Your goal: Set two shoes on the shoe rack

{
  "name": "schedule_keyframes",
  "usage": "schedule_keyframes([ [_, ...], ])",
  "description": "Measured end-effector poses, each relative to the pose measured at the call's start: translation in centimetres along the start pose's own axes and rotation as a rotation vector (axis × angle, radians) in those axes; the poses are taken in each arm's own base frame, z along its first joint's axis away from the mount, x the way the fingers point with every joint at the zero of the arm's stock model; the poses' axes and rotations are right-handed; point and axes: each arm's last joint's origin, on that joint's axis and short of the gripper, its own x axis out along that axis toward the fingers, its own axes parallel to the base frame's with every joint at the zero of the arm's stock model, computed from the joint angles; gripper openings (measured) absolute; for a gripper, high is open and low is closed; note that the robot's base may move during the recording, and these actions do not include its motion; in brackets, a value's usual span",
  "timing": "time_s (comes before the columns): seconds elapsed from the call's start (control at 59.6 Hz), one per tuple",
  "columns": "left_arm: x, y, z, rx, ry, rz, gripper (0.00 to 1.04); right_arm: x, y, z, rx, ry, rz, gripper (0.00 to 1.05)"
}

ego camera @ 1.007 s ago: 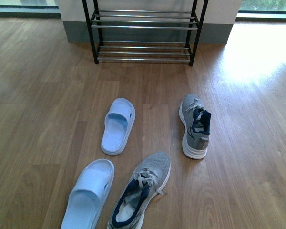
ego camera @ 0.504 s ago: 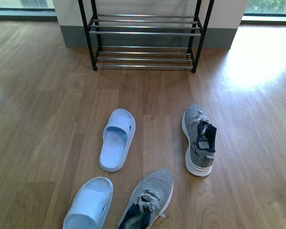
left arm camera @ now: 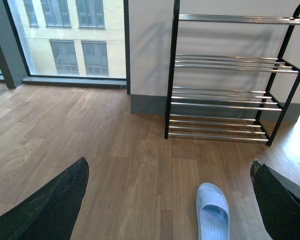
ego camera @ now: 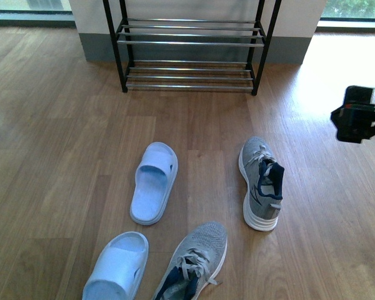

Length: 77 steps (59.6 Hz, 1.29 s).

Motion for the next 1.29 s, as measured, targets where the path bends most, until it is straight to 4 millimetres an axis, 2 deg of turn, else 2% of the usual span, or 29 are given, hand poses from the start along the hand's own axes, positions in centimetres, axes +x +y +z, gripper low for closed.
schedule_keyframes([
  [0.185,0.0,0.0,0.0,0.0,0.0,0.0,0.95,9.2,-0.5,-2.4,-0.036,0.188,0.004,0.95],
  [0.252,0.0,0.0,0.0,0.0,0.0,0.0,0.95,11.9,-0.5,-3.3,-0.048,0.239,0.016,0.95],
  [0.504,0.0,0.0,0.0,0.0,0.0,0.0,0.95,17.2,-0.6,-6.2,-0.072,0.298,0.015,0.95],
  [0.655,0.0,0.0,0.0,0.0,0.0,0.0,0.95,18.3,-1.1,-7.5,-0.076,0.318,0.015,0.95],
  [0.923,0.0,0.0,0.0,0.0,0.0,0.0,0.95,20.1,-2.0,-8.5,-0.074,0.322,0.046,0.95],
  [1.225,0.0,0.0,0.0,0.0,0.0,0.0,0.95,20.1,-1.6,-9.0,-0.06,0.311,0.103,0.49],
  [1.293,0.0,0.0,0.0,0.0,0.0,0.0,0.95,19.9,-1.3,-9.2,-0.047,0.305,0.111,0.33],
])
